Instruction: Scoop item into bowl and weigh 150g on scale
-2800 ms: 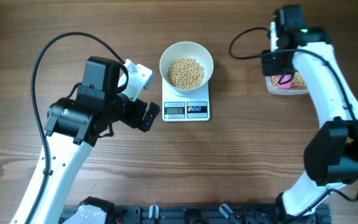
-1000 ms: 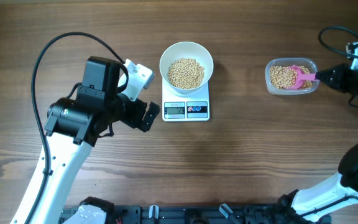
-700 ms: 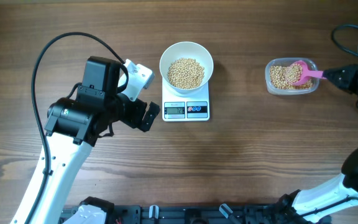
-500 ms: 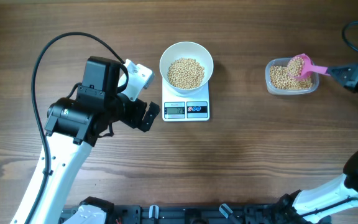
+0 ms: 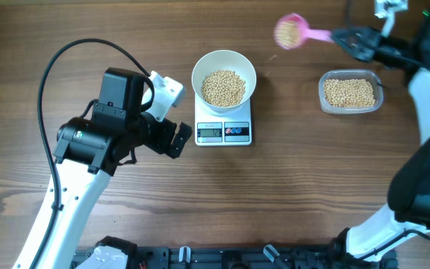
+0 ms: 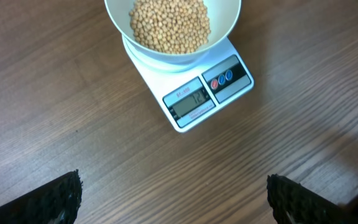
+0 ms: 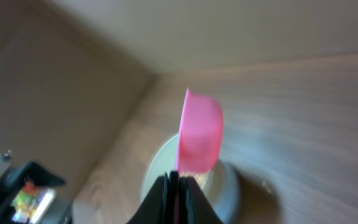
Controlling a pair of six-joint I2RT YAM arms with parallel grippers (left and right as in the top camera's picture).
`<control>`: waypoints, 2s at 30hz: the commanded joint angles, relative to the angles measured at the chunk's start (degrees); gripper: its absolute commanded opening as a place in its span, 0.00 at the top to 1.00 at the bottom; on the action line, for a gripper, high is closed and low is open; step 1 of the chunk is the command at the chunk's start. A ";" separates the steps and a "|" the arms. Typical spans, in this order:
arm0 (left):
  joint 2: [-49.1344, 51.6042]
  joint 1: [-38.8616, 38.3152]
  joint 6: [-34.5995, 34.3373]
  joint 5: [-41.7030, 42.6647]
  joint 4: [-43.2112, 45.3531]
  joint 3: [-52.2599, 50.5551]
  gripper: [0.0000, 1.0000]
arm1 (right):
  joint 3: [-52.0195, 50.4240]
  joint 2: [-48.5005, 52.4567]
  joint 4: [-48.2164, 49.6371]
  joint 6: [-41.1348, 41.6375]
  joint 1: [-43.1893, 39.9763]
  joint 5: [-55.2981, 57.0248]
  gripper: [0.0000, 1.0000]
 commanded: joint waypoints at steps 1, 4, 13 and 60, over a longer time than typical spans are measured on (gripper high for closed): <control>-0.11 0.31 0.92 0.33 0.15 0.63 0.00 | 0.68 0.13 7.37 13.70 5.95 -6.32 0.96; -0.11 0.31 0.92 0.33 0.15 0.63 0.00 | 0.66 0.13 7.93 14.49 10.29 -7.54 0.96; -0.11 0.31 0.90 0.33 0.15 0.63 0.00 | 0.66 0.13 -4.50 -2.78 13.57 3.17 0.96; -0.11 0.31 0.92 0.33 0.15 0.63 0.00 | 1.88 -13.42 -20.87 -28.83 44.87 78.71 0.96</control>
